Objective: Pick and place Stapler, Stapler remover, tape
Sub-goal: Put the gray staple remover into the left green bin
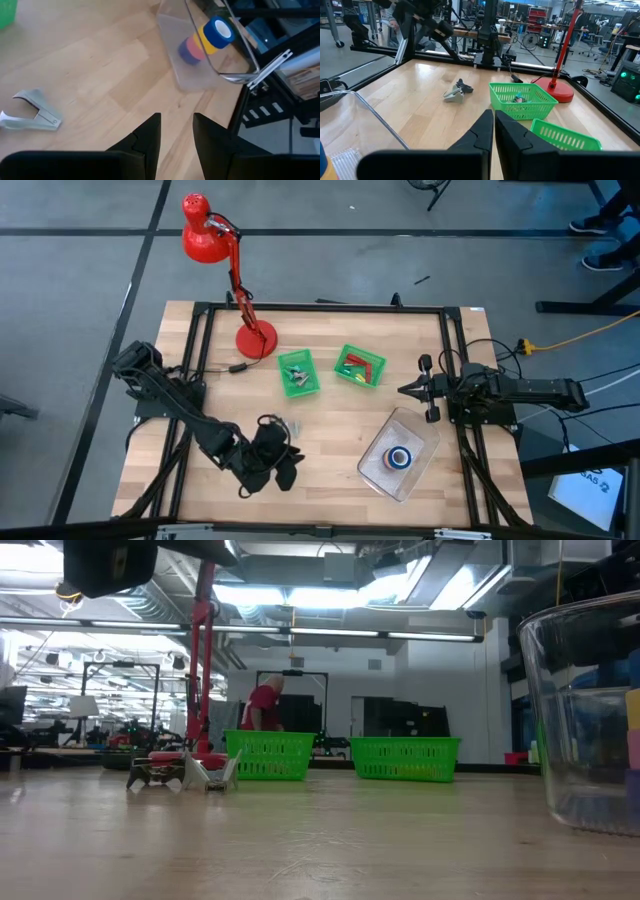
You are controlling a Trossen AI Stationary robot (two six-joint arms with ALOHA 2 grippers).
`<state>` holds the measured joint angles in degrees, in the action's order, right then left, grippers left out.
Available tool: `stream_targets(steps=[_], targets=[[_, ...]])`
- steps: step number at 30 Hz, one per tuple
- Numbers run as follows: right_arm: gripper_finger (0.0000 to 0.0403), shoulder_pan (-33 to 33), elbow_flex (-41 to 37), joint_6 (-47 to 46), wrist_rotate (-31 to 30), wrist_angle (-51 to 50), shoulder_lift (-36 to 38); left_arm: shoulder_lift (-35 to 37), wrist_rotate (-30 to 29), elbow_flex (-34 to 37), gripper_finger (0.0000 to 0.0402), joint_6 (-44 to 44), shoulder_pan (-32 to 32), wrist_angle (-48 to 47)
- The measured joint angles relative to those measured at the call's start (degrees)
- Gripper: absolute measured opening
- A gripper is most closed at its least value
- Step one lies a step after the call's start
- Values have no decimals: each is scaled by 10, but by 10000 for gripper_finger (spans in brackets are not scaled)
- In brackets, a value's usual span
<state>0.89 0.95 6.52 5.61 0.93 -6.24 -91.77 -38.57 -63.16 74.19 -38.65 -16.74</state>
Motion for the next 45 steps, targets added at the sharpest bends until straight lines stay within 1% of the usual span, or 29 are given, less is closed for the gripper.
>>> stream_targets(steps=[7, 29, 33, 38, 40, 42, 45], targets=[[21, 0, 0, 0, 0, 0, 0, 0, -6, 0, 109, 0, 0, 19], [21, 0, 0, 0, 0, 0, 0, 0, -6, 0, 109, -24, 9, 15], [21, 0, 0, 0, 0, 0, 0, 0, 14, 0, 109, -26, 23, 10], [21, 0, 0, 0, 0, 0, 0, 0, 36, 0, 109, -24, 48, -24], [21, 0, 0, 0, 0, 0, 0, 0, 48, 0, 109, -9, 60, -43], [21, 0, 0, 0, 0, 0, 0, -2, 72, 0, 109, 9, 74, -62], [21, 0, 0, 0, 0, 0, 0, -2, 128, 0, 109, 33, 93, -96]])
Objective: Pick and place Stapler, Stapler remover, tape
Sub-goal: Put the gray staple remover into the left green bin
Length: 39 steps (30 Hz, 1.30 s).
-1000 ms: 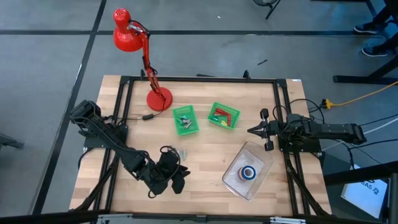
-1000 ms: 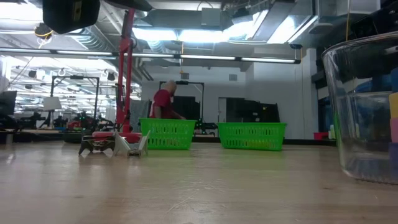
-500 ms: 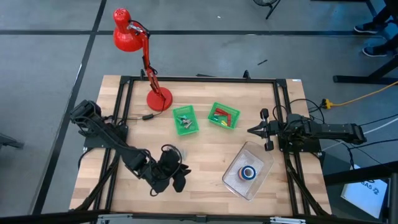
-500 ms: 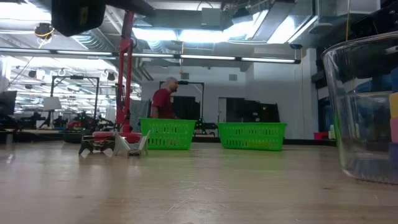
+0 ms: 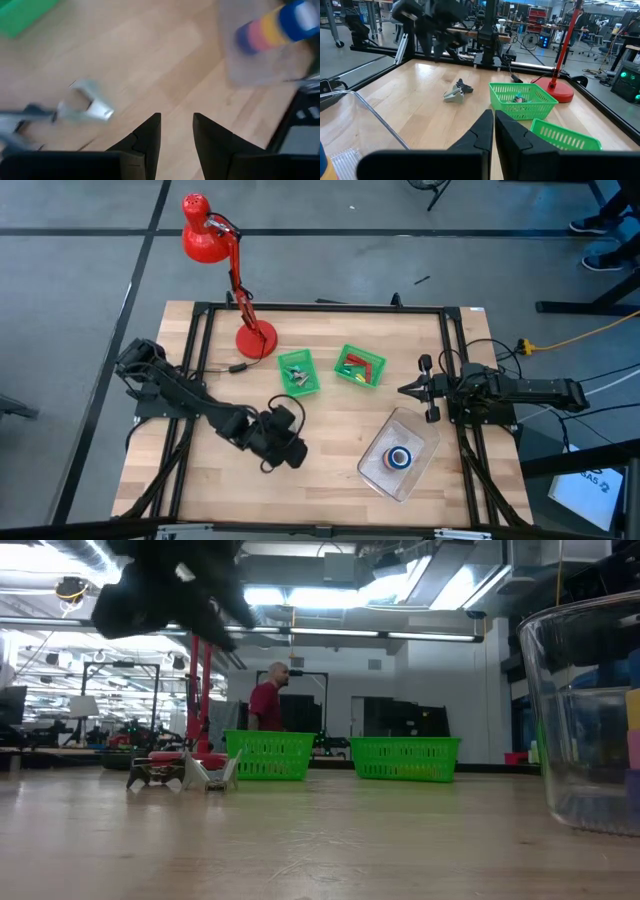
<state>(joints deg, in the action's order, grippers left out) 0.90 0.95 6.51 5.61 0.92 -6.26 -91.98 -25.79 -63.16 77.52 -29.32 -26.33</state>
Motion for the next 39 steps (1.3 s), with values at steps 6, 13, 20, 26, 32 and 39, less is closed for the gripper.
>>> stream_targets(steps=[6, 13, 20, 26, 32, 39], targets=[[21, 0, 0, 0, 0, 0, 0, 0, 39, 0, 109, 24, 24, -120], [21, 0, 0, 0, 0, 0, 0, -22, 137, 0, 109, 178, 70, -157], [21, 0, 0, 0, 0, 0, 0, -63, 155, 0, 109, 251, 90, -147], [21, 0, 0, 0, 0, 0, 0, -76, 146, 0, 109, 248, 99, -140], [21, 0, 0, 0, 0, 0, 0, -92, 139, 0, 109, 235, 113, -133], [21, 0, 0, 0, 0, 0, 0, -94, 159, 0, 92, 185, 113, -146]])
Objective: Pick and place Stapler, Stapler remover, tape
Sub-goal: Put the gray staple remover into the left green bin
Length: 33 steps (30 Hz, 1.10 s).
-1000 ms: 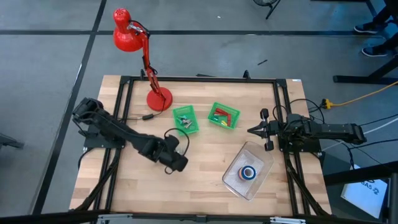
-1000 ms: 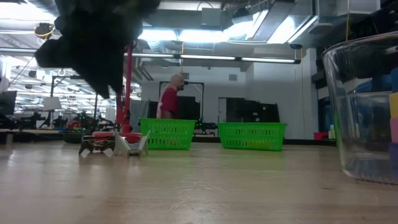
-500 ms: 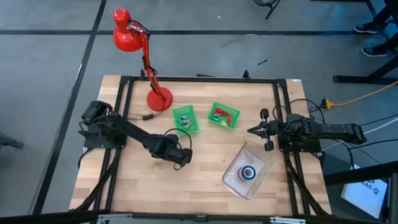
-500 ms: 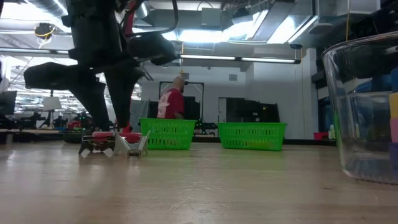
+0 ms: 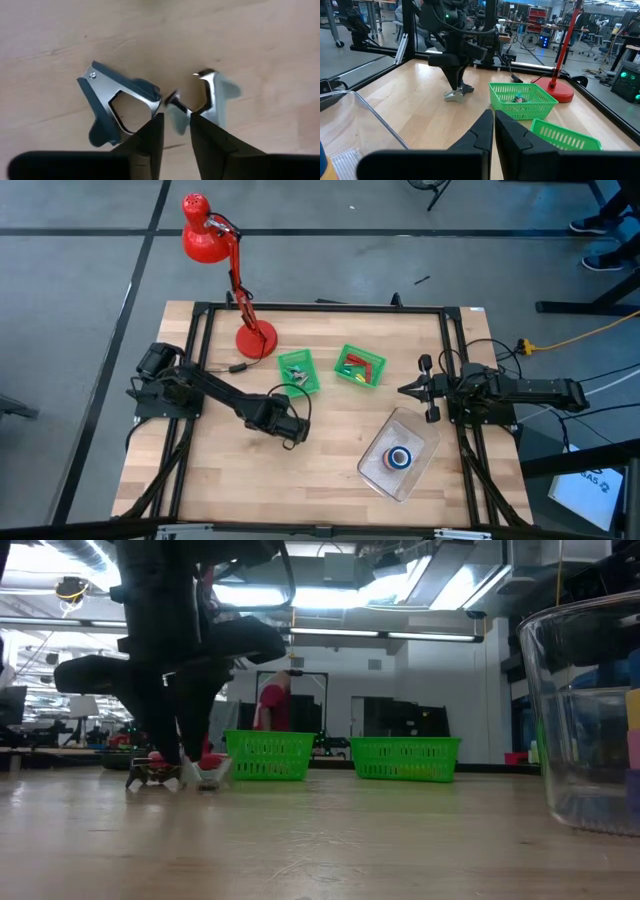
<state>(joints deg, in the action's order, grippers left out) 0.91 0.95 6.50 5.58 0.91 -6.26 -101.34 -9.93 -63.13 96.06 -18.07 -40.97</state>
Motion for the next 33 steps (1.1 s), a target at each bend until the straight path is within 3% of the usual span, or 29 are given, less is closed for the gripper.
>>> stream_targets(steps=[8, 18, 33], targets=[[21, 0, 0, 0, 0, 0, 0, 2, 13, -1, 9, -33, -2, 2], [21, 0, 0, 0, 0, 0, 0, 8, 22, 0, 4, -76, -6, 21], [21, 0, 0, 0, 0, 0, 0, 100, -85, 0, 3, -117, 3, 65]])
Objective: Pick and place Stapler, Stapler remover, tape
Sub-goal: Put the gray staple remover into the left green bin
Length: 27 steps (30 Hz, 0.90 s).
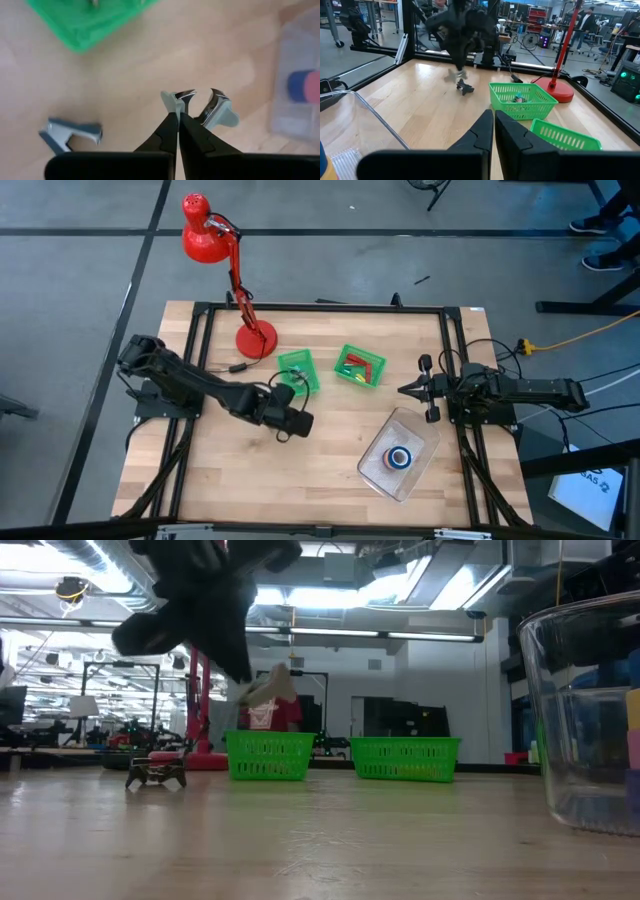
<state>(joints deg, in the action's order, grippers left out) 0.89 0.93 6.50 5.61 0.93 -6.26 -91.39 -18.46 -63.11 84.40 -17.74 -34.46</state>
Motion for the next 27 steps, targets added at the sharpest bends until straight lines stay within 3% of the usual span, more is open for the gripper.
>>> stream_targets(steps=[10, 21, 27], targets=[[21, 0, 0, 0, 0, 0, 0, 49, -49, 0, 3, -73, 65, 0], [21, 0, 0, 0, 0, 0, 0, 77, -36, 0, 3, -180, 173, -35], [21, 0, 0, 0, 0, 0, 0, 76, -58, 0, 3, -219, 212, -55]])
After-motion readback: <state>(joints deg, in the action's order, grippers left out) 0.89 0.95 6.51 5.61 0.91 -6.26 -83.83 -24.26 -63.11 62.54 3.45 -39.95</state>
